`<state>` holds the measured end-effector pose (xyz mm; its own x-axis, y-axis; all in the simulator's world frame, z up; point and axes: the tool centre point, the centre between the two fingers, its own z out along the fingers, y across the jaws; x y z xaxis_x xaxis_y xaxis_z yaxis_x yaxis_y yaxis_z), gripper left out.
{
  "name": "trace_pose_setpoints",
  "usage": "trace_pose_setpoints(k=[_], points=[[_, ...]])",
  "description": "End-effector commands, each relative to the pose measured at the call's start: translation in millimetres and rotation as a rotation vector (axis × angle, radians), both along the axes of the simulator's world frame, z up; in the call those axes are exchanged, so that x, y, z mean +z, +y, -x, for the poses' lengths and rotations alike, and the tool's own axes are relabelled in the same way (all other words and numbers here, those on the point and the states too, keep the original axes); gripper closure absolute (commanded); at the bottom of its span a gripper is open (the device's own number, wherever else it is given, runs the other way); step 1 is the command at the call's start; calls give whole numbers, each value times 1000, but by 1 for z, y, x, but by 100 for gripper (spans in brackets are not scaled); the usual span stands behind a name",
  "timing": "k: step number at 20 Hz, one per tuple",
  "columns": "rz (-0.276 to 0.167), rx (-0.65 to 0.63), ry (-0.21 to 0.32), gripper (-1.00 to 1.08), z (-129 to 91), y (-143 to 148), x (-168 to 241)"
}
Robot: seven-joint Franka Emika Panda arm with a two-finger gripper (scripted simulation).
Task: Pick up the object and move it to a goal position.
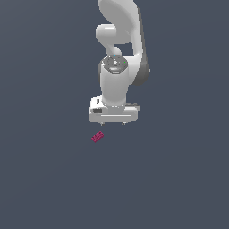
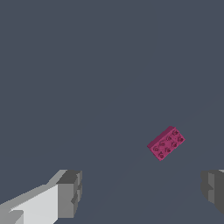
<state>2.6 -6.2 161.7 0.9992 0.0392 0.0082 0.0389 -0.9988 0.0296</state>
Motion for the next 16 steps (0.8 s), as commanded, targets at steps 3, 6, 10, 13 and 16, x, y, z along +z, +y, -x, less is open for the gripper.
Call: trace_pose_setpoints(k=[3,6,10,13,16], points=[[2,-4,-3,-92,-1,-2,2],[11,-25,-18,-92,-5,-11,11],[22,-41,-36,-92,-9,-20,23],[22,-39,-36,-92,-9,-20,23],[19,-52,-35,-92,-9,-21,20]])
